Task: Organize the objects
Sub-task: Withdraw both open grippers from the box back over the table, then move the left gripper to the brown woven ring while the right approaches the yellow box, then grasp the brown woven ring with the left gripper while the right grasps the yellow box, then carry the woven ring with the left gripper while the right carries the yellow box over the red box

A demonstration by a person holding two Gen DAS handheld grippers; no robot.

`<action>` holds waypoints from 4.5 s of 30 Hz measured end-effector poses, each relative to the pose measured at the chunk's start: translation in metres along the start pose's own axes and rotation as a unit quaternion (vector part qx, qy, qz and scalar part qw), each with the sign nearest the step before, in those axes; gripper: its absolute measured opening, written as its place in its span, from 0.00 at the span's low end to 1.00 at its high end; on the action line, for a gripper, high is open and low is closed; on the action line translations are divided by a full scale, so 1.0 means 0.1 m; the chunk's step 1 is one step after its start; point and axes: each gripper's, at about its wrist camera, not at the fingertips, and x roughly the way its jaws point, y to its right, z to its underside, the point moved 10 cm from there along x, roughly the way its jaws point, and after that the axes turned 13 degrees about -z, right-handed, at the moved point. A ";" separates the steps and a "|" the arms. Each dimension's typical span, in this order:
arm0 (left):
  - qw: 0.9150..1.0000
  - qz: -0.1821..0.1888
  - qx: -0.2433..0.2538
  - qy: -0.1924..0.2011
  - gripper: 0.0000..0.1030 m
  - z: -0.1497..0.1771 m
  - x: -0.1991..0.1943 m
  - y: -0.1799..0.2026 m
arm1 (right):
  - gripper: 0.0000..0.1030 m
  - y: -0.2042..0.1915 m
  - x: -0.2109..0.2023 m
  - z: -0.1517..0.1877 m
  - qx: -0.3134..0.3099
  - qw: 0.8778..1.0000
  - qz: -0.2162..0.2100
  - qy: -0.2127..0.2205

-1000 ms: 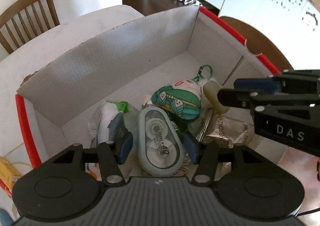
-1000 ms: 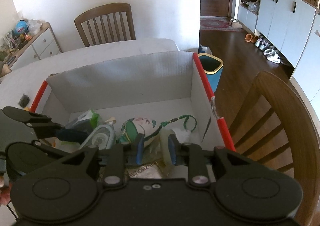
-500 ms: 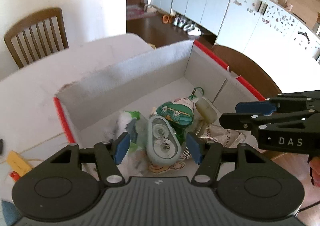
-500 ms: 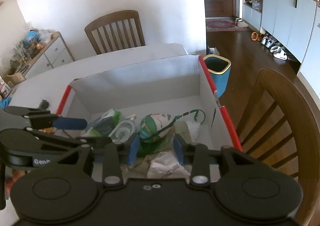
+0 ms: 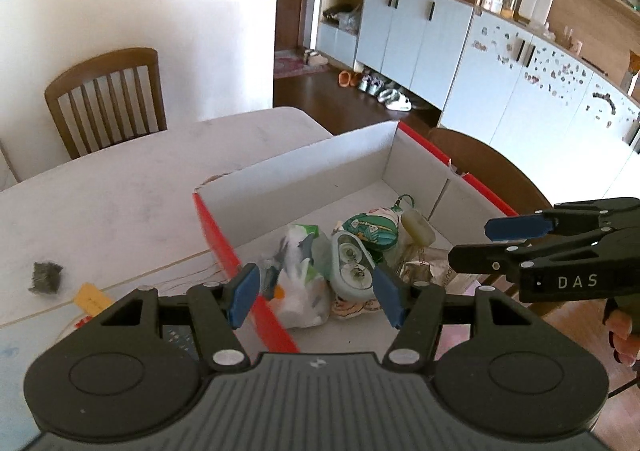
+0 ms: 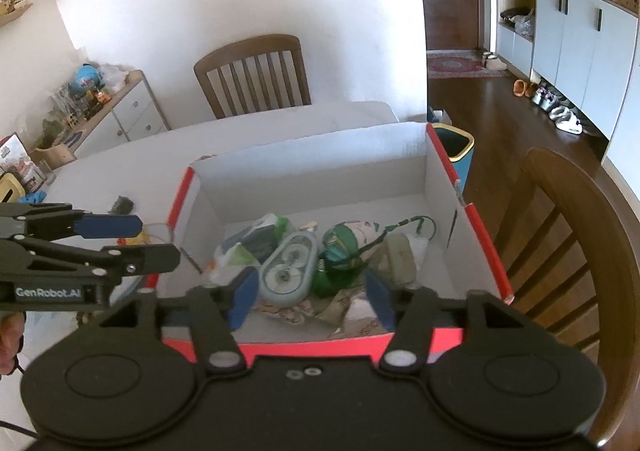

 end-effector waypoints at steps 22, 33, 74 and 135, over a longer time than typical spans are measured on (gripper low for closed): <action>0.999 -0.003 -0.040 0.029 0.80 0.35 -0.58 -1.04 | 0.91 -1.21 0.08 0.15 -0.013 0.999 -0.026 0.028; 0.998 -0.006 -0.058 0.016 0.95 0.63 -0.57 -1.72 | 0.94 -1.84 0.42 0.32 -0.031 0.999 -0.030 0.011; 0.999 -0.008 -0.003 -0.051 1.00 1.77 0.48 -2.37 | 0.91 -2.06 1.72 0.65 -0.094 0.990 0.026 -0.102; 0.999 -0.002 0.026 -0.030 0.09 1.63 0.69 -2.28 | 0.27 -1.72 2.69 -0.14 -0.017 0.997 0.008 -0.072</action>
